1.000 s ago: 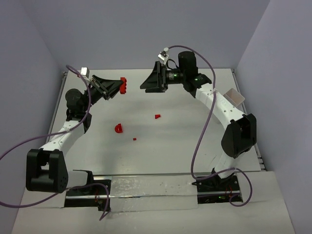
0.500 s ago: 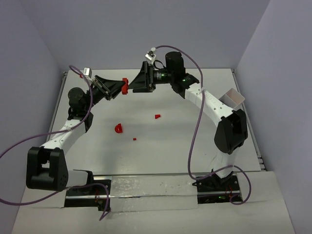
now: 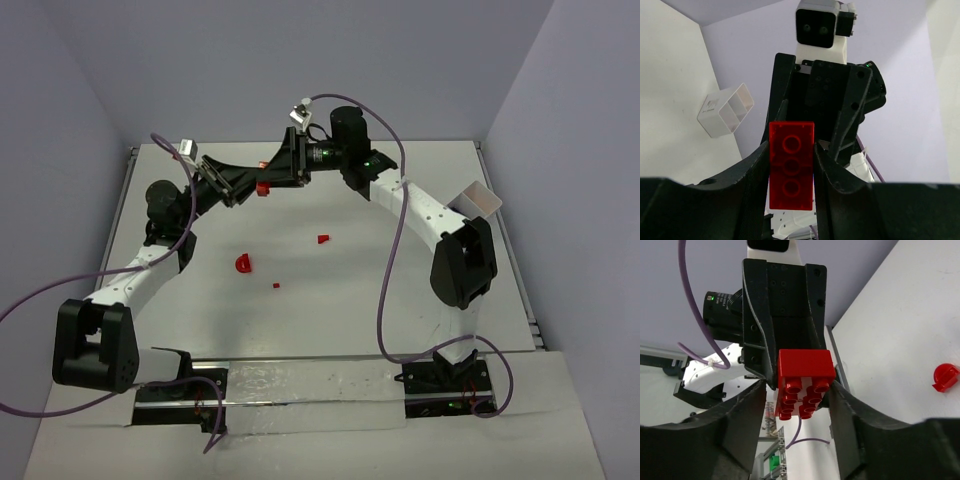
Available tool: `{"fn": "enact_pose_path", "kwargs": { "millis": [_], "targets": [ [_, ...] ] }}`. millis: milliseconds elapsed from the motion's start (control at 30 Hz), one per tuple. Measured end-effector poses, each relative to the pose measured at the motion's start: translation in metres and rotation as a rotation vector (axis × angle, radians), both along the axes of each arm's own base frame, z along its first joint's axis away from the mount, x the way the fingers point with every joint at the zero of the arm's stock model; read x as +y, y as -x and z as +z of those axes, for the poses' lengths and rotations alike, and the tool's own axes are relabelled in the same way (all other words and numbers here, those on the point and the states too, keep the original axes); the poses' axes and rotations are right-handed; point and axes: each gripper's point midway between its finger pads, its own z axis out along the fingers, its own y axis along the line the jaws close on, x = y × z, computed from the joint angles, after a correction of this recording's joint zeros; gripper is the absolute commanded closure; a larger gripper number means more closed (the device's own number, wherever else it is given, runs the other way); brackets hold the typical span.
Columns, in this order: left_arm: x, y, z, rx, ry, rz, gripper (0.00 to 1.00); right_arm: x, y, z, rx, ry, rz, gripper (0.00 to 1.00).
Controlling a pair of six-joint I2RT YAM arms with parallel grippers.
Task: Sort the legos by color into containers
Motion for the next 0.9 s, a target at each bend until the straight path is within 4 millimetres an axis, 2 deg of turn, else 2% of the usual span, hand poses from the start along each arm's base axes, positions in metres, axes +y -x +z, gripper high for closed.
{"fn": "enact_pose_path", "kwargs": {
  "millis": [133,200,300,333,467,500,533,633,733,800,900],
  "targets": [
    [0.002,-0.001,0.006,-0.019,0.011,0.009,1.0,-0.001,0.0,0.001,0.014,-0.004,0.004,0.73],
    [0.002,-0.001,0.006,-0.027,0.01,0.012,1.0,-0.001,0.0,0.002,0.018,-0.005,0.003,0.79],
    [0.002,-0.001,0.007,-0.029,0.009,0.013,0.94,-0.001,0.0,0.002,0.017,-0.006,0.004,0.98],
    [0.002,-0.001,0.006,-0.028,0.009,0.013,0.84,-0.001,0.0,0.002,0.016,-0.006,0.004,1.0],
    [0.003,-0.002,0.005,-0.035,-0.006,0.014,0.21,-0.001,0.0,0.0,0.002,-0.002,0.007,1.0],
    [0.004,-0.003,0.004,-0.028,-0.011,0.013,0.08,-0.002,0.001,-0.002,-0.009,0.003,0.009,1.0],
    [0.004,-0.004,0.001,-0.022,-0.024,0.013,0.01,-0.002,0.001,-0.004,-0.022,0.012,0.012,1.0],
    [0.01,-0.008,-0.003,-0.024,-0.078,0.019,0.01,-0.007,0.001,-0.016,-0.043,0.051,0.018,1.0],
    [0.027,-0.018,-0.015,-0.022,-0.159,0.058,0.01,-0.025,0.001,-0.026,-0.074,0.105,0.012,1.0],
    [0.043,-0.025,-0.023,-0.017,-0.221,0.09,0.01,-0.046,0.0,-0.03,-0.094,0.151,-0.011,1.0],
    [0.068,-0.037,-0.031,-0.031,-0.38,0.145,0.01,-0.095,-0.014,-0.04,-0.202,0.283,-0.078,1.0]
  ]
}}
